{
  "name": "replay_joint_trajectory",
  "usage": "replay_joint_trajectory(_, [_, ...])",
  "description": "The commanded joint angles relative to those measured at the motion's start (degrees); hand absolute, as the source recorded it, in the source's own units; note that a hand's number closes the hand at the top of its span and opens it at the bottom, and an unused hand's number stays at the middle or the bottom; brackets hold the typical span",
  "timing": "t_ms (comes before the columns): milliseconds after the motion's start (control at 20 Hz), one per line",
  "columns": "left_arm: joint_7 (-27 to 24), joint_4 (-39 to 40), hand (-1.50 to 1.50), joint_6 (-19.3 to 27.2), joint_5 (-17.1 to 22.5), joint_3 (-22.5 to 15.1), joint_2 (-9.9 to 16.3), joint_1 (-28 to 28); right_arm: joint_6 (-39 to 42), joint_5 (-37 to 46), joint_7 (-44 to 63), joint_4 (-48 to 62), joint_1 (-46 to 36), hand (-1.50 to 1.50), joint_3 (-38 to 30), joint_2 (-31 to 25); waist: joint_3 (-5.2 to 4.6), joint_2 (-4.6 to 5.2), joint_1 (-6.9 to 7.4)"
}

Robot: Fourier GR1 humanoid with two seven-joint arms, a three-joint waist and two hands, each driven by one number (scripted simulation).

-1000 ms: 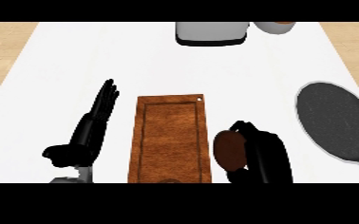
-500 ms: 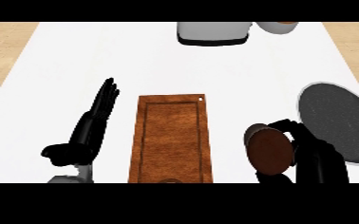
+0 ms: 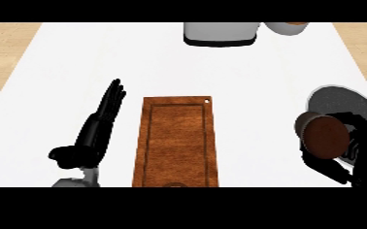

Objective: Pick the cupcake from the cutting board and place it in the pan

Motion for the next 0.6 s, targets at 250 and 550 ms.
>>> replay_joint_trajectory(250, [-1.2, 0.8, 0.00, -0.4, -0.4, 0.4, -0.1, 0.4, -12.5, -5.9, -19.0, 27.1, -5.4, 1.50, -12.6, -1.2, 0.06, 0.28, 0.89])
replay_joint_trajectory(550, [-2.0, 1.6, 0.00, -1.9, 0.0, 0.4, -0.1, -0.4, -12.0, -24.6, -37.7, 44.2, -17.2, 1.50, -21.0, -1.1, 0.09, 0.29, 1.23])
